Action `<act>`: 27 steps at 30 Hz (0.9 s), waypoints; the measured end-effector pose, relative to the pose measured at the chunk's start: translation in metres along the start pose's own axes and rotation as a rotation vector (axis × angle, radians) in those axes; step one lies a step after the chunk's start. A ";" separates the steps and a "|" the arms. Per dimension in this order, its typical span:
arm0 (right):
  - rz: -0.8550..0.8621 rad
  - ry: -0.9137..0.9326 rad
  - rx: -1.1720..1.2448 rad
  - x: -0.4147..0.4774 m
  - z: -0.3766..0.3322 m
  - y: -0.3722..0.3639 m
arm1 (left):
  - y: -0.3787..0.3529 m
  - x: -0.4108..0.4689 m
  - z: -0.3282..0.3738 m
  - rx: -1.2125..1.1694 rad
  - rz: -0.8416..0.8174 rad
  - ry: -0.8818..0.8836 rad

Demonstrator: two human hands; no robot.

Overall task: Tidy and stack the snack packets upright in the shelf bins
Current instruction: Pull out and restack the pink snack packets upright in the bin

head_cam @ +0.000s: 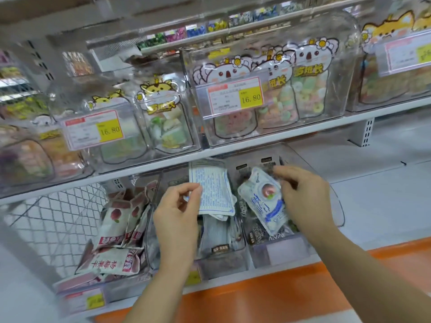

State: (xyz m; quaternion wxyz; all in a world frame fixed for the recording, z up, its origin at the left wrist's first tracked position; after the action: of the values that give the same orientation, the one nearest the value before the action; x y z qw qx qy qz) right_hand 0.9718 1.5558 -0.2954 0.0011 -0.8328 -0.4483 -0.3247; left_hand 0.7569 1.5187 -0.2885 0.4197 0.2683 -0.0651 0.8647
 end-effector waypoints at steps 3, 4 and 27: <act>-0.071 -0.070 0.062 -0.009 -0.006 -0.028 | 0.020 0.017 -0.019 0.007 0.083 0.051; -0.114 -0.058 0.043 -0.015 -0.005 -0.040 | 0.026 0.021 -0.027 0.034 0.097 0.057; -0.584 -0.148 -0.277 -0.012 0.007 -0.045 | 0.018 0.006 -0.065 0.132 0.111 0.134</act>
State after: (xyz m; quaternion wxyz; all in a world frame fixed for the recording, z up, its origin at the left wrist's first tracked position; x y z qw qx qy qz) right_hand 0.9378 1.5756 -0.3206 -0.2380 -0.6827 -0.6184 -0.3079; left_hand 0.7132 1.5331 -0.3385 0.3562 0.2327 0.0056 0.9050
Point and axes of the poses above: each hand's wrist, its own x-axis towards the middle knuckle, its own y-axis out of the back of the hand, z = x × y, the point moved 3 cm from there along x, towards the middle knuckle, and after that the axes turned 8 degrees about z, right-handed, at the moved point
